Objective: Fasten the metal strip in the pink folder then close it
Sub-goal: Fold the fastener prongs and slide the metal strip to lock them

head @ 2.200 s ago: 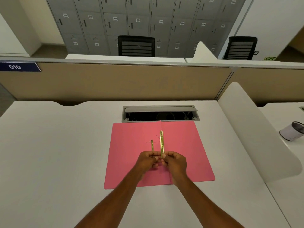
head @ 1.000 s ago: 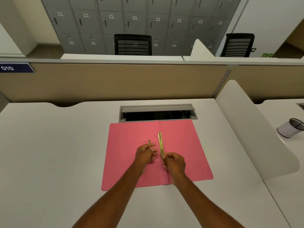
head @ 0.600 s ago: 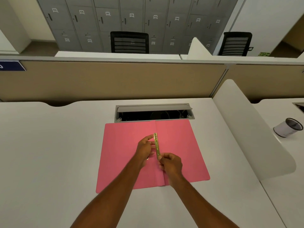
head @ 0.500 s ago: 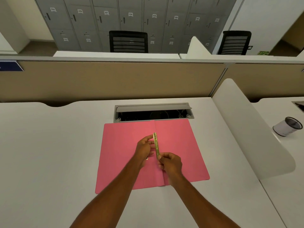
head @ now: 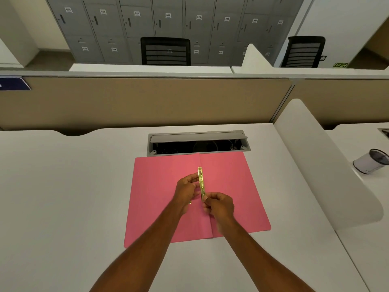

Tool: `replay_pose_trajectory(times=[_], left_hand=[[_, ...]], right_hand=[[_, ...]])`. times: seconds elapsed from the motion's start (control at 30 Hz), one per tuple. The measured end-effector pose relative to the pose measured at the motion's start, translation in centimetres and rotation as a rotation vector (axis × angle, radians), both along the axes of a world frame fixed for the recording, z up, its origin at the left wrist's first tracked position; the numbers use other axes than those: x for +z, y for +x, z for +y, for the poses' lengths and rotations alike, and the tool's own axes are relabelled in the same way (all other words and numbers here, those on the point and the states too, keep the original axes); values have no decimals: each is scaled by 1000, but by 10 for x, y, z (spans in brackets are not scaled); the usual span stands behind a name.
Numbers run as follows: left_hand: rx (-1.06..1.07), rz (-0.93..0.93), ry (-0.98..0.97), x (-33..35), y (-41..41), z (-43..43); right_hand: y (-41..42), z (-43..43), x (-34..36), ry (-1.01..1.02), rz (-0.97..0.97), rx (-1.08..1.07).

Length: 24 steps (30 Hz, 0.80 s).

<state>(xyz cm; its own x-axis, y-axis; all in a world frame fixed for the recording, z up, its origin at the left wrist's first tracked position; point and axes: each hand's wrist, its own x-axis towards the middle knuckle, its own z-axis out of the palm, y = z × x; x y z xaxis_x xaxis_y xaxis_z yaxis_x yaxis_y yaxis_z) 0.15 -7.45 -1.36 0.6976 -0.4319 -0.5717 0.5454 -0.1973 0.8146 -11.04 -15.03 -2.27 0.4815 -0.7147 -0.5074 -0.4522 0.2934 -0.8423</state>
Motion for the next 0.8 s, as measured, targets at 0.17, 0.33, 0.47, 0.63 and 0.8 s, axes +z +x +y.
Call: replay_pose_trajectory(times=[0.17, 0.33, 0.47, 0.63, 0.8], left_hand=[[-16, -11, -13, 1, 0, 2], [-5, -55, 17, -2, 0, 4], [-34, -344, 167, -2, 1, 8], [-220, -794, 492, -13, 0, 18], [-430, -918, 642, -25, 0, 26]], right_hand=[[-2, 3, -3, -29, 27, 17], [-1, 2, -4, -34, 35, 13], [5, 2, -5, -34, 41, -2], [10, 4, -10, -97, 74, -17], [12, 4, -15, -158, 109, -16]])
